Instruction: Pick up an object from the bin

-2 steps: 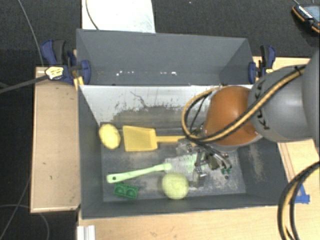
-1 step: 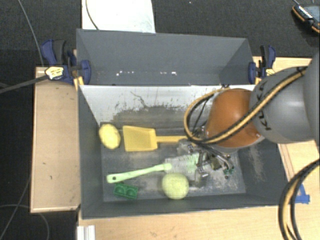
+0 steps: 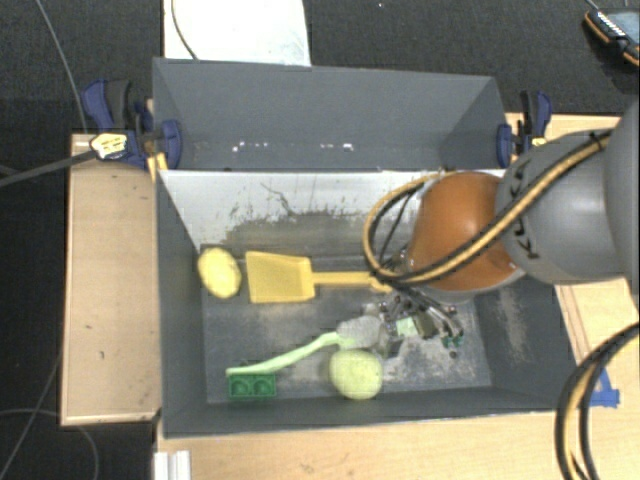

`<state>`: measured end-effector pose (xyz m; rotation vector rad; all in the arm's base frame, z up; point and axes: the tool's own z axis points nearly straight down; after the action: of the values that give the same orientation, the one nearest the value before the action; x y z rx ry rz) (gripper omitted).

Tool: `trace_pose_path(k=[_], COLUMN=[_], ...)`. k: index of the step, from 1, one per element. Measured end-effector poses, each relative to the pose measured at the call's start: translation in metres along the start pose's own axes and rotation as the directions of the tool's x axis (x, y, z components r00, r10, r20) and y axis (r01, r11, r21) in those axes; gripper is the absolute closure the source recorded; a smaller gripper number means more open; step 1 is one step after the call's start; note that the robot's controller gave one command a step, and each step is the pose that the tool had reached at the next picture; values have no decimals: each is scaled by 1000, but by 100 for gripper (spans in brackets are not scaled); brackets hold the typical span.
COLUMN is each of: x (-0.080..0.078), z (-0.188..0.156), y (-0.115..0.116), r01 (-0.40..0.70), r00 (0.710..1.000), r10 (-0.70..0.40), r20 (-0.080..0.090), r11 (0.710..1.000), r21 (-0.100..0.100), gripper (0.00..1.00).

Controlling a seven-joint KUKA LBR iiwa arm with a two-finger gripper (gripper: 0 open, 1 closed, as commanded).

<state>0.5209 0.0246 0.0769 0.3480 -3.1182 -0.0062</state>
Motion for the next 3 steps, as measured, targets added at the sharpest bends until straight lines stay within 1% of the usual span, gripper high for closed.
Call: trace_pose_path(k=[1,2,3], x=[0,2,1], z=[0,-25,-51], y=[0,1,0], r01=[0,-2,-3], r00=[1000,1000,1000], r10=[0,2,3], r20=[0,-7,-3], r11=[1000,1000,1000], r21=[0,-2,-1], gripper=[100,100,100])
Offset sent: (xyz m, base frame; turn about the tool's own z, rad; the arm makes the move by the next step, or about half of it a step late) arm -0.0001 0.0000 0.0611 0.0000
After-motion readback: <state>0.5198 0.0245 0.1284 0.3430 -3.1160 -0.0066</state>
